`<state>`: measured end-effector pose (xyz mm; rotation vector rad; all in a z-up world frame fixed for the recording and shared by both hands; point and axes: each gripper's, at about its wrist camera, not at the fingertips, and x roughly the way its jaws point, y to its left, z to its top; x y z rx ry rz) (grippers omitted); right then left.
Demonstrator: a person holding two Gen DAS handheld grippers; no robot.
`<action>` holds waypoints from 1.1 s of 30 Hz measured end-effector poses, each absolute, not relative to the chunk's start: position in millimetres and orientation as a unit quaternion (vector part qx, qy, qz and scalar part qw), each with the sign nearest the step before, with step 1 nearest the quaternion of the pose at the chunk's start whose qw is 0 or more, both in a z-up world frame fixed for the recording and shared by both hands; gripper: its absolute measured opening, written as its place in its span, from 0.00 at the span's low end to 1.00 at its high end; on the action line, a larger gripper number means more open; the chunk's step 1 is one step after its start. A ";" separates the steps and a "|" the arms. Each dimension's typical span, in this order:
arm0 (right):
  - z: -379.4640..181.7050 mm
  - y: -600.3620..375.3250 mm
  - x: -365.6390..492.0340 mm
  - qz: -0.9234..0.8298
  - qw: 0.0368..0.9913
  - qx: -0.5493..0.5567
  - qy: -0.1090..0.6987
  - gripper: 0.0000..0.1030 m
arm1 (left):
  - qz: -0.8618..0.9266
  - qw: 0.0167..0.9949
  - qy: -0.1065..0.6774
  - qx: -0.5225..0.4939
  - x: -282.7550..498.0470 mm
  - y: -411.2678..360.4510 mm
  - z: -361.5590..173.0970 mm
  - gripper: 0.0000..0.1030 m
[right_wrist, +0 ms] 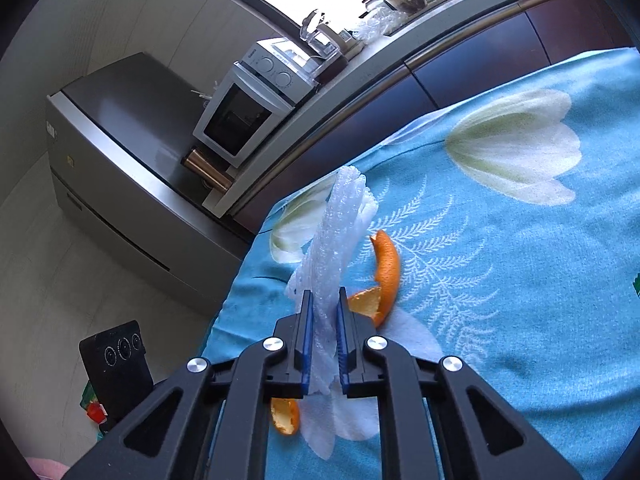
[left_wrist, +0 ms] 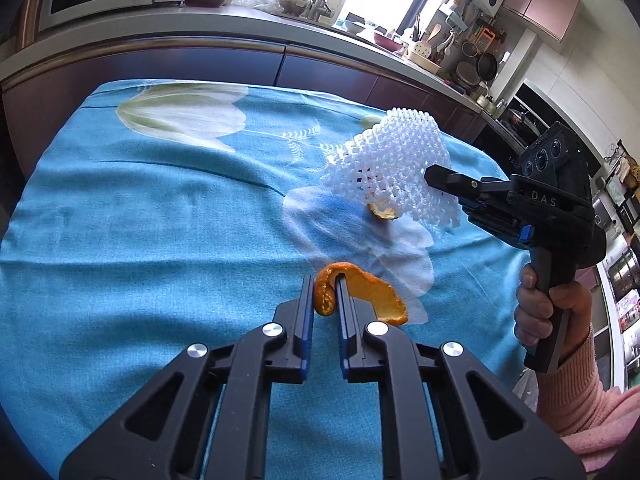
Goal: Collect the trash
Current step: 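Carry the orange peel and foam netting over to the teal bin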
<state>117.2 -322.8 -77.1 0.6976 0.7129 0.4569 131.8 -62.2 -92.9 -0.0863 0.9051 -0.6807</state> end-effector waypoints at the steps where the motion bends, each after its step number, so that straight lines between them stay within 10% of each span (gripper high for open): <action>1: -73.4 -320.0 116.0 0.221 0.855 0.327 0.336 0.09 | -0.321 0.845 0.425 -0.041 130.1 -58.9 -90.7 0.10; 33: -26.7 -133.4 150.3 0.401 0.815 0.213 0.359 0.09 | -0.128 0.926 0.335 -0.117 88.3 165.9 -33.1 0.10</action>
